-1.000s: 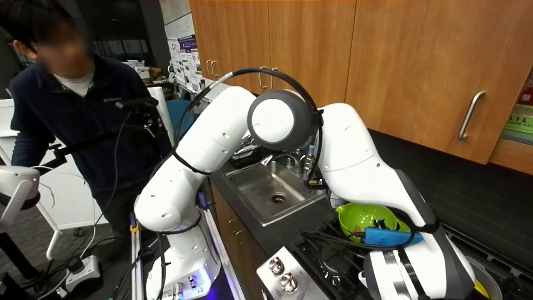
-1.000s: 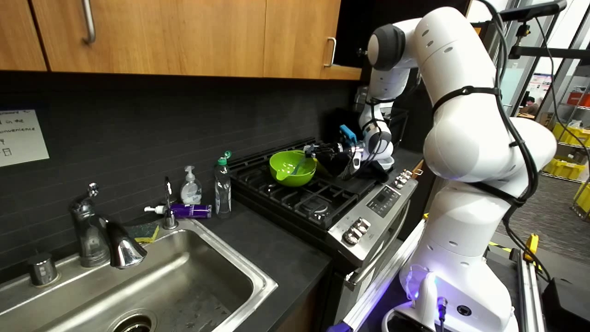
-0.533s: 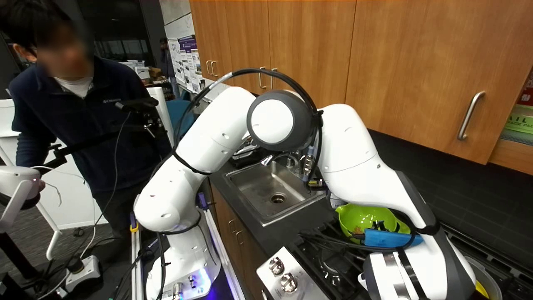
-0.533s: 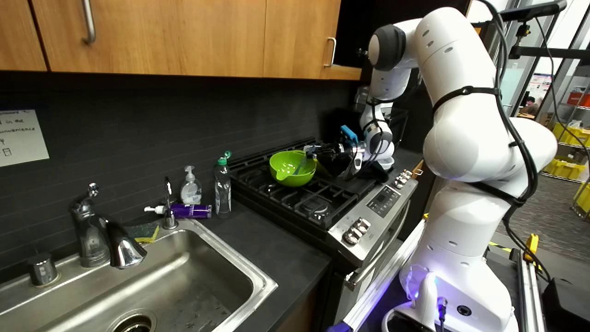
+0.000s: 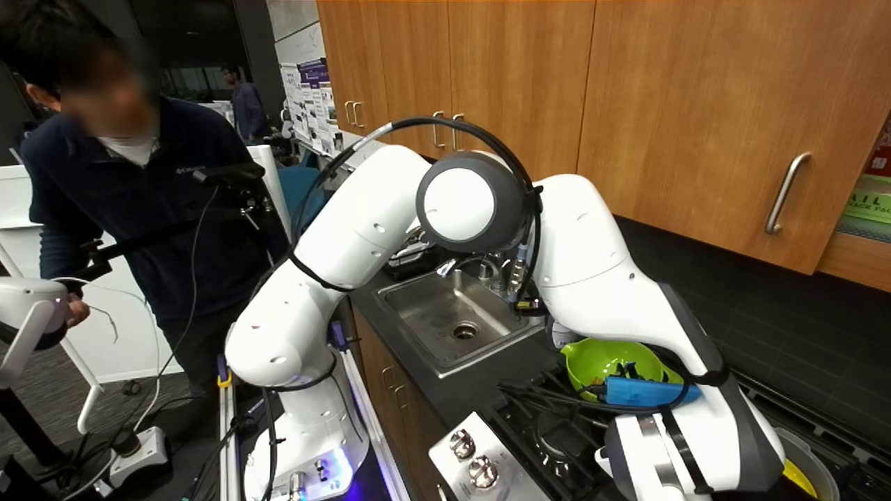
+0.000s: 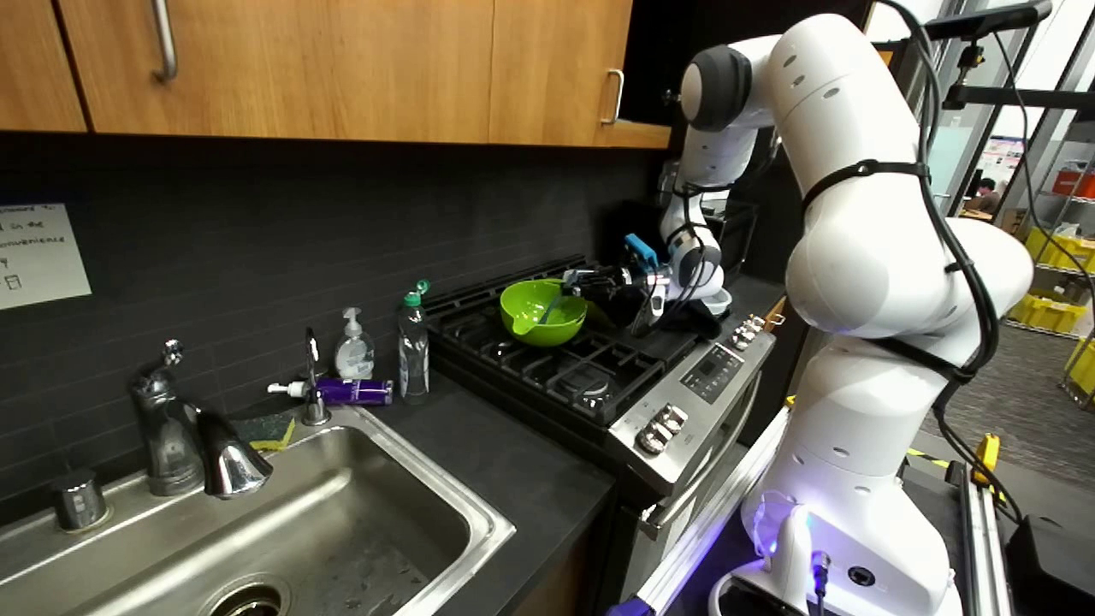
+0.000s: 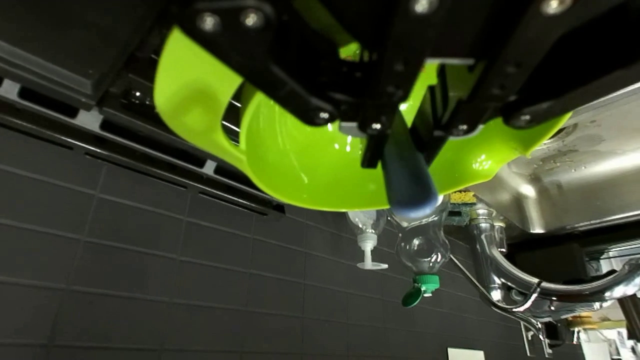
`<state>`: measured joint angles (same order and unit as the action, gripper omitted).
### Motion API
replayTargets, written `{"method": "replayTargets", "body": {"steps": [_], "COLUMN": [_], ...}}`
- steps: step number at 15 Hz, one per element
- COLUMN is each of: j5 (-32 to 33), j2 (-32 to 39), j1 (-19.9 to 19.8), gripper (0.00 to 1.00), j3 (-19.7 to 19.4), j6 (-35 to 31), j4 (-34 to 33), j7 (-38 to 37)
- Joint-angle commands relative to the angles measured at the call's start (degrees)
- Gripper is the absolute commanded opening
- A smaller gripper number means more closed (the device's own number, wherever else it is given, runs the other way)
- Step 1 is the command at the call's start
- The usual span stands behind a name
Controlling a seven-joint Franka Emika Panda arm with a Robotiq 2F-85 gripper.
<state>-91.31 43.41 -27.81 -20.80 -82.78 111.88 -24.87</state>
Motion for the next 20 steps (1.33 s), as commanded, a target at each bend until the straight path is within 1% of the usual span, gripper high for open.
{"method": "replayTargets", "body": {"steps": [1, 7, 14, 16, 20], "j5": [0.1, -0.8, -0.9, -0.7, 0.5], "j2": [-0.3, 0.7, 1.3, 1.2, 0.4], "j1": [0.5, 0.6, 0.2, 0.1, -0.2], "gripper": [0.05, 0.05, 0.05, 0.05, 0.05], "j3": [0.8, 2.4, 2.4, 2.1, 0.1], "j6": [0.0, 1.0, 2.3, 2.3, 0.9], "j4": [0.3, -0.2, -0.4, -0.4, 0.6], "j7": [-0.7, -0.5, -0.4, -0.5, -0.6]}}
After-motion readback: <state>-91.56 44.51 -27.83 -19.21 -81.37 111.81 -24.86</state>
